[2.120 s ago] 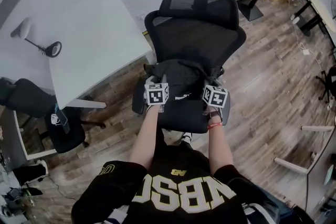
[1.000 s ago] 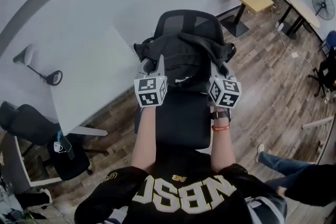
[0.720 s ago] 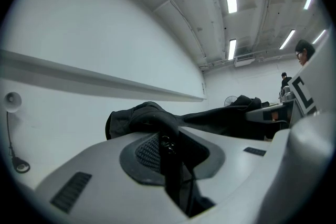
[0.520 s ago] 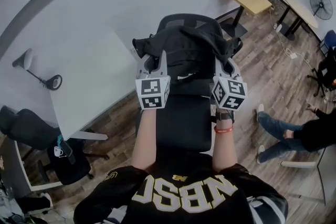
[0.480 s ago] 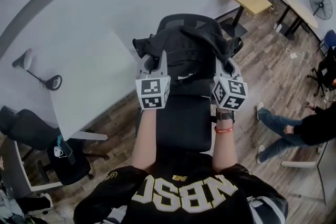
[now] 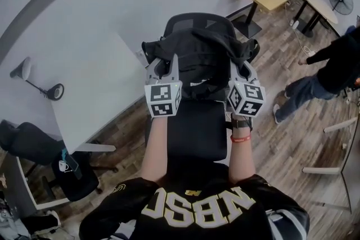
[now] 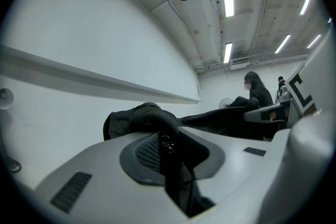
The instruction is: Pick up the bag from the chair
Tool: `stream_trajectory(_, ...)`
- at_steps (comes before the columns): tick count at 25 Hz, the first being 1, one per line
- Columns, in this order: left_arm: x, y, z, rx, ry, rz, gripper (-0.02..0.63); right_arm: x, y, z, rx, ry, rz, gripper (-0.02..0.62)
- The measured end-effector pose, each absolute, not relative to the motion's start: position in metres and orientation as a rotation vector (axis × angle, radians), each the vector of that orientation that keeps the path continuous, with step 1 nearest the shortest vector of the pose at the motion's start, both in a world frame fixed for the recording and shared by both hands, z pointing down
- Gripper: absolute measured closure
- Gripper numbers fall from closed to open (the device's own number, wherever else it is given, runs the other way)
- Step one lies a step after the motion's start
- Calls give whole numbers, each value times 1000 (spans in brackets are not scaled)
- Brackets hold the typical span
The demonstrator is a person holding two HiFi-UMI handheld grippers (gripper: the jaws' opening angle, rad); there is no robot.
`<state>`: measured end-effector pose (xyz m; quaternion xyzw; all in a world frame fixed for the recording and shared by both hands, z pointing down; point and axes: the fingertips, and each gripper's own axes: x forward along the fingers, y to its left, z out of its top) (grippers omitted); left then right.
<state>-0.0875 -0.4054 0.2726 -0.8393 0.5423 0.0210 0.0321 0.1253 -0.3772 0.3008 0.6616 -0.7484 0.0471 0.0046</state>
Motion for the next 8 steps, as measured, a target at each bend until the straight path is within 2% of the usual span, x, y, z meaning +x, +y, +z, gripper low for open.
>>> stream_trajectory(8,-80,-410,273,-2628,1654,90,525,132,-381,304,2071,-2334,157,546)
